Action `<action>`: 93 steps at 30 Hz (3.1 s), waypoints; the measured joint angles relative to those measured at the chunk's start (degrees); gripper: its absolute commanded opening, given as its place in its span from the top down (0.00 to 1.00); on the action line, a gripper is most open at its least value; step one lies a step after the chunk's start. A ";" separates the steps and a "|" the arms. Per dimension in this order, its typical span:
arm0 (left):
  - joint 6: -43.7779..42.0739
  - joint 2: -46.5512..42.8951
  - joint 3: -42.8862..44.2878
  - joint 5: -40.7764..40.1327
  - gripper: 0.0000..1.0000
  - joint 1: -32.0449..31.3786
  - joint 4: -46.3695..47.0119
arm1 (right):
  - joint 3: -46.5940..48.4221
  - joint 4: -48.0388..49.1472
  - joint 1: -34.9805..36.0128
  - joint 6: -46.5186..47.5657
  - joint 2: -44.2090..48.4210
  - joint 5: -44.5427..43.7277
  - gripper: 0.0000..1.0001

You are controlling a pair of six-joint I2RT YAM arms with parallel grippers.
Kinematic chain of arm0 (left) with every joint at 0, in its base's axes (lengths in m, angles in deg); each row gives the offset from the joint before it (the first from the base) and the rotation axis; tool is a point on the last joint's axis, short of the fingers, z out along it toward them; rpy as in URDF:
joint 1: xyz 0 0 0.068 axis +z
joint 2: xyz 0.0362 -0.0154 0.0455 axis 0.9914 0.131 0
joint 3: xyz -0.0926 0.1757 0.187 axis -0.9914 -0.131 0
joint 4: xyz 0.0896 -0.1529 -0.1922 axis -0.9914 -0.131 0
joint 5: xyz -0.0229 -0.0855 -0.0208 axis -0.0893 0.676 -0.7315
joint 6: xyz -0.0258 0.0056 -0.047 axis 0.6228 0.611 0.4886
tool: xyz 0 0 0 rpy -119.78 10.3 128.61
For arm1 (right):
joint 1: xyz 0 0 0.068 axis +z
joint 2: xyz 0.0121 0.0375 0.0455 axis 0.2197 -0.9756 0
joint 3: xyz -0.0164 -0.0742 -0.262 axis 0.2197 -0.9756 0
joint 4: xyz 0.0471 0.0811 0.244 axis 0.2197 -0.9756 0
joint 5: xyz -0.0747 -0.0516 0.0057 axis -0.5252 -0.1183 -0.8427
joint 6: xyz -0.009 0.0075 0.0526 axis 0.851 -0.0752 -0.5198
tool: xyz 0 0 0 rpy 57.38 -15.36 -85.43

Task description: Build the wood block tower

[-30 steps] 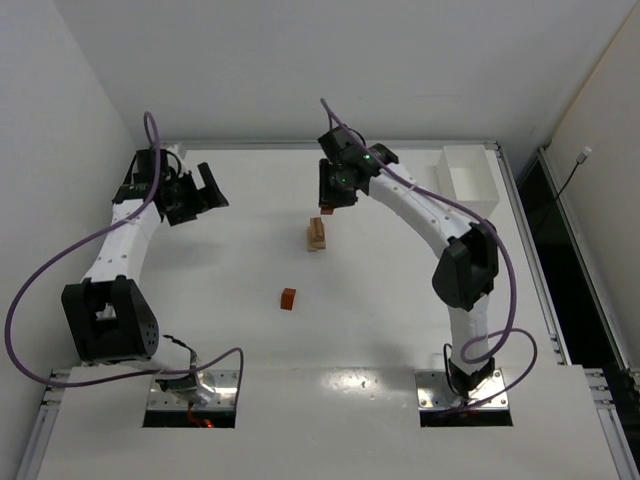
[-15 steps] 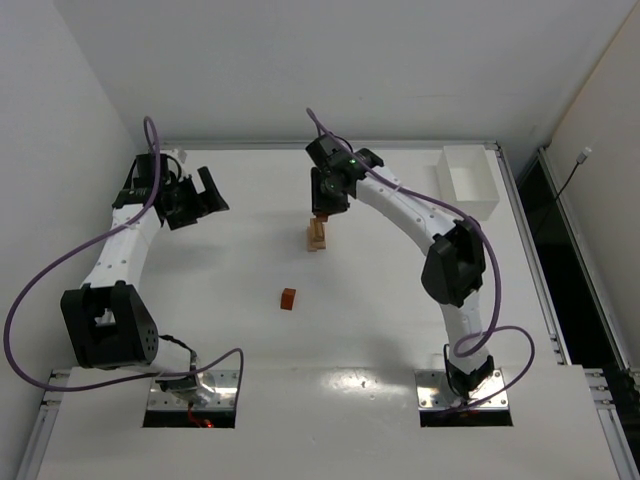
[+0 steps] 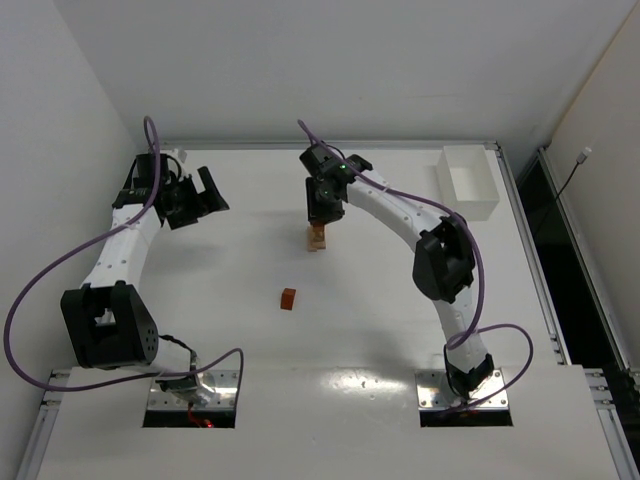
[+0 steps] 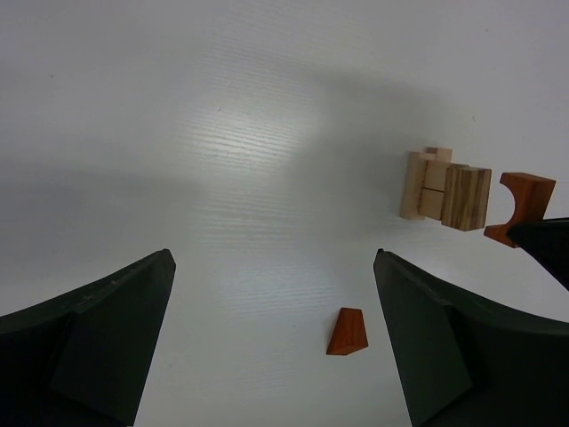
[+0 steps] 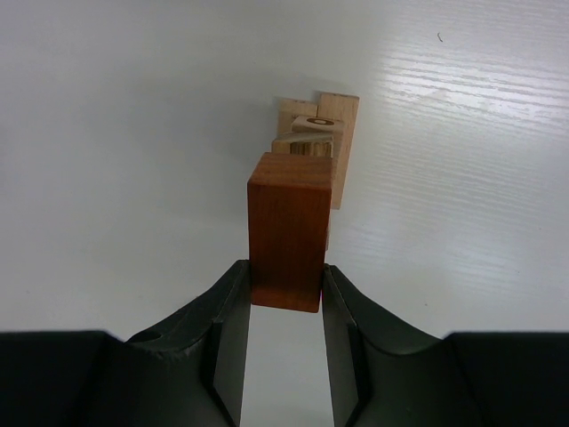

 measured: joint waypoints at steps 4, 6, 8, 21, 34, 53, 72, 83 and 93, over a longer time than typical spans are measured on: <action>0.00 0.00 -0.04 0.02 0.08 0.00 0.55 | 0.00 0.00 0.00 0.26 -0.02 0.42 1.00; 0.00 0.00 -0.13 0.02 0.08 0.00 0.83 | 0.00 0.00 0.00 0.39 -0.04 0.50 1.00; 0.00 0.00 -0.35 0.22 0.08 0.00 0.98 | 0.00 0.00 0.00 0.42 -0.13 0.83 1.00; 0.42 0.11 -0.44 0.44 0.08 0.00 1.25 | 0.00 0.09 0.00 0.63 -0.44 1.88 1.00; 0.42 0.11 -0.44 0.83 0.08 0.00 1.25 | 0.00 1.29 0.00 0.66 -2.12 1.92 1.00; 0.55 0.44 -0.44 1.07 0.08 0.00 1.79 | 0.00 1.44 -0.02 1.07 -2.12 1.84 1.00; 0.63 1.05 -0.44 1.70 0.08 0.00 2.03 | -0.24 1.27 -0.24 1.22 -2.12 0.72 0.99; 0.63 1.07 -0.44 1.70 0.08 0.00 2.05 | -0.96 1.44 -0.24 1.31 -2.12 0.39 0.41; 0.61 1.05 -0.79 1.86 0.08 0.00 2.40 | -1.49 4.33 -1.14 4.31 -1.66 5.53 0.23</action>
